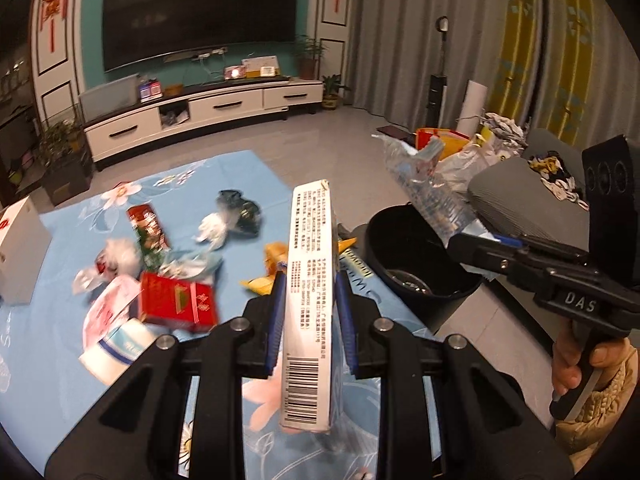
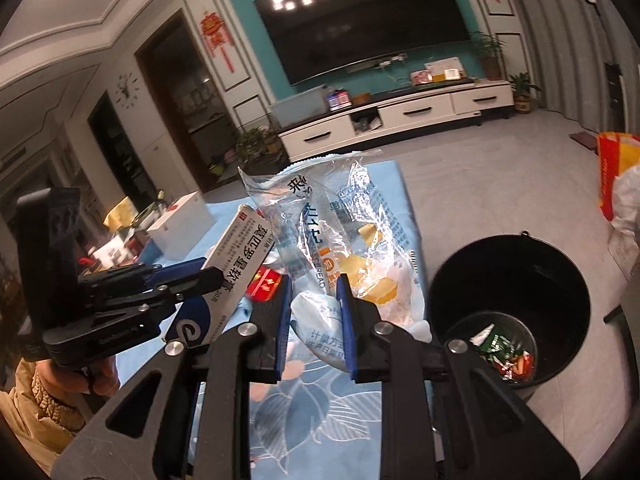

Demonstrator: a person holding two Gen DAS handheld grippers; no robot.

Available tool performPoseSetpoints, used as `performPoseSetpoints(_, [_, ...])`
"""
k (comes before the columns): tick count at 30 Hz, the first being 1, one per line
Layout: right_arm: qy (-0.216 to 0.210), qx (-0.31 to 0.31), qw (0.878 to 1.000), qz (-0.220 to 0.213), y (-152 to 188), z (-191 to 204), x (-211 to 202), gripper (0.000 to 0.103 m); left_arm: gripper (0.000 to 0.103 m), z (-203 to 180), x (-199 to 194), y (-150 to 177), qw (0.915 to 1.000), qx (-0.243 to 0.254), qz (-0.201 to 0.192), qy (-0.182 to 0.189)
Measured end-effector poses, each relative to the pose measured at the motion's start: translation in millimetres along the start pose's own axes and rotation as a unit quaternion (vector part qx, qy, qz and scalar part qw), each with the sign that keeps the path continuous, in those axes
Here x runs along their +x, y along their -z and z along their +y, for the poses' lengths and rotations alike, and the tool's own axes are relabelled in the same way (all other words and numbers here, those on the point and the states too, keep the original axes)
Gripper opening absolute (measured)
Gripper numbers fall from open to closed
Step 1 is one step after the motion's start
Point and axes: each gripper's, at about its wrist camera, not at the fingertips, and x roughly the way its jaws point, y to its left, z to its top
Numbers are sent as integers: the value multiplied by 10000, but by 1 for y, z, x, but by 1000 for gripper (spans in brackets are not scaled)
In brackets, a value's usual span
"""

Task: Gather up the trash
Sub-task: 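Carry the medicine box and clear bag in both tools over the black bucket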

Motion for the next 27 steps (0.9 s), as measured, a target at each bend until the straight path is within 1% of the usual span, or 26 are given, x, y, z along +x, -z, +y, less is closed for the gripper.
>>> performPoseSetpoints(6, [208, 305, 9993, -80, 6, -32, -10, 23, 26, -27, 21, -16, 9995, 190, 18, 234])
performPoseSetpoints(11, [372, 588, 9975, -139, 11, -57, -14, 23, 26, -48, 43, -24, 9984, 407, 105, 369])
performPoseSetpoints(17, [517, 1182, 9915, -167, 21, -96, -12, 23, 26, -73, 76, -32, 9966, 548, 305, 542])
performPoseSetpoints(20, [555, 1505, 9870, -100, 29, -115, -9, 23, 26, -82, 93, -35, 9954, 545, 437, 655])
performPoseSetpoints(24, [610, 1706, 9834, -68, 37, -132, -7, 23, 26, -93, 115, -38, 9930, 522, 560, 901])
performPoseSetpoints(27, [576, 1913, 9798, -58, 40, -143, -5, 23, 26, -103, 135, -37, 9915, 558, 688, 956])
